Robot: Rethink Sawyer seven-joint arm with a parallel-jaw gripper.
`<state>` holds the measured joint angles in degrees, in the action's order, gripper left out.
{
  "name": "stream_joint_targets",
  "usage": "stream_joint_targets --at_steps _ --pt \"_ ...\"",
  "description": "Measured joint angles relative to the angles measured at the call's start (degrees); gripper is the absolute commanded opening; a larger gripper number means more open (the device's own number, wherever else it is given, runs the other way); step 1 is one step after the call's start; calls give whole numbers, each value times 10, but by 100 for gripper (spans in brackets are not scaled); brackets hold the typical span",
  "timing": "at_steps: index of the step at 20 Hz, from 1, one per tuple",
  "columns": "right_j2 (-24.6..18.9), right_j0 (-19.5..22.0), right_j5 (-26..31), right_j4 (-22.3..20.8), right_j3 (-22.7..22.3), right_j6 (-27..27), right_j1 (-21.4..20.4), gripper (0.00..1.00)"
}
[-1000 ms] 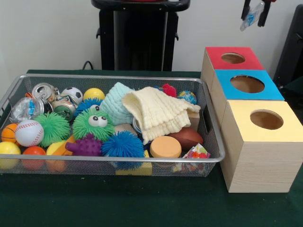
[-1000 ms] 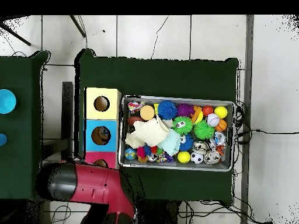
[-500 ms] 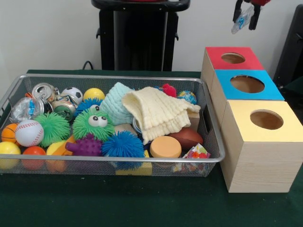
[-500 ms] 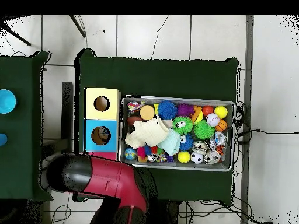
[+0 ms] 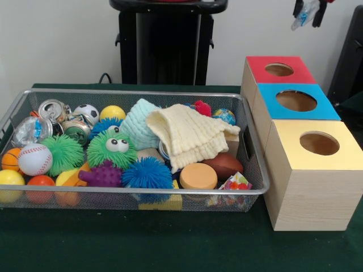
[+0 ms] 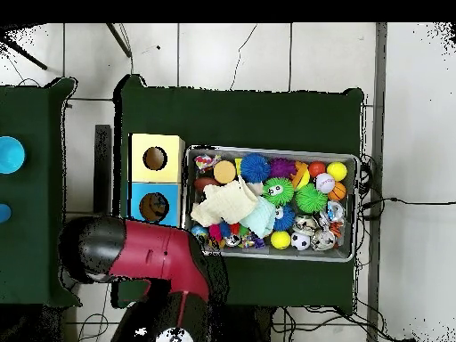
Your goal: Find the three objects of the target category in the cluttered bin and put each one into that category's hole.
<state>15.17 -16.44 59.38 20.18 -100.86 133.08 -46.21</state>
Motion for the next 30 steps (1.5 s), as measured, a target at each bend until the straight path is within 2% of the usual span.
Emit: stream_joint_targets --at_steps 1,9,15,24,30 --pt "0 -5 14 0 20 4 9 0" --pt "0 -4 48 -2 93 11 39 0" --pt "-1 -1 55 -3 135 11 52 0" --pt "-1 1 55 -5 150 11 55 0" --pt "-4 31 41 -15 150 11 71 0"
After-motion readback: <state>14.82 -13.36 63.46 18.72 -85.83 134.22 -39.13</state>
